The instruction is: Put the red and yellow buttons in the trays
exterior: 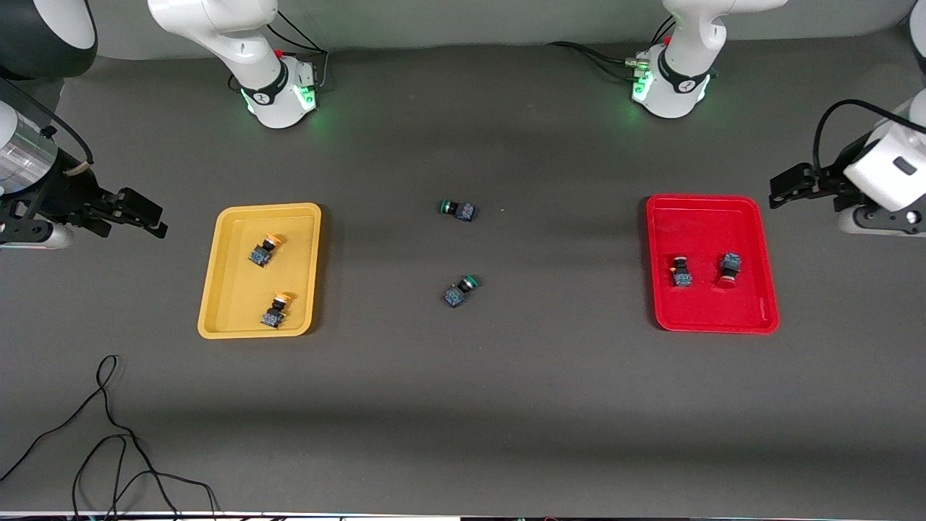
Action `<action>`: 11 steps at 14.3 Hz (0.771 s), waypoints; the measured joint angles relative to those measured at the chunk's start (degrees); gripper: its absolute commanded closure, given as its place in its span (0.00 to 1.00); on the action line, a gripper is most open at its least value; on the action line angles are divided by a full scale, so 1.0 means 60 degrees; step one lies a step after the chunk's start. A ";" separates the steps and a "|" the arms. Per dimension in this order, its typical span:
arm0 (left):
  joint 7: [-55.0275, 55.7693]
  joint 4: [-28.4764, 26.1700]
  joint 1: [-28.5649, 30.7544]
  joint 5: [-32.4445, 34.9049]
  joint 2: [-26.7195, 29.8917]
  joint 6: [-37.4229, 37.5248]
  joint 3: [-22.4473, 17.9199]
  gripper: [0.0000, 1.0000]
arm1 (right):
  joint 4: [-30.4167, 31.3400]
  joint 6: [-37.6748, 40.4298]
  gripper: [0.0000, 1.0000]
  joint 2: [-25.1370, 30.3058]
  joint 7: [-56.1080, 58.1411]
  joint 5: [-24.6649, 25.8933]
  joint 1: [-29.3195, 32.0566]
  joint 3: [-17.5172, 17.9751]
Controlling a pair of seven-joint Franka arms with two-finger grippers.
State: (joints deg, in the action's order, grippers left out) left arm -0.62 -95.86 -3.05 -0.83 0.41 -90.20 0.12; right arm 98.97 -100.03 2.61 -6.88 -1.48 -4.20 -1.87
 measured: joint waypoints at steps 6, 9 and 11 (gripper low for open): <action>-0.0005 0.0437 -0.0214 0.0000 -0.0367 0.0130 -0.0324 0.00 | -0.0088 -0.0003 0.00 -0.0021 0.0002 0.0000 0.0000 0.0001; -0.0011 0.0460 -0.0123 0.0007 -0.0367 0.0131 -0.0127 0.00 | -0.0197 -0.0003 0.00 -0.0094 0.0003 -0.0001 0.0000 0.0001; -0.0013 0.0467 -0.0146 0.0012 -0.0367 0.0133 -0.0099 0.00 | -0.0208 -0.0003 0.00 -0.0119 0.0004 -0.0001 0.0000 0.0001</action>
State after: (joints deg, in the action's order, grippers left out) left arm -0.69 -93.06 -3.93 -0.76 -1.79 -89.40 -0.48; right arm 97.73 -100.04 1.89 -6.86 -1.48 -4.20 -1.87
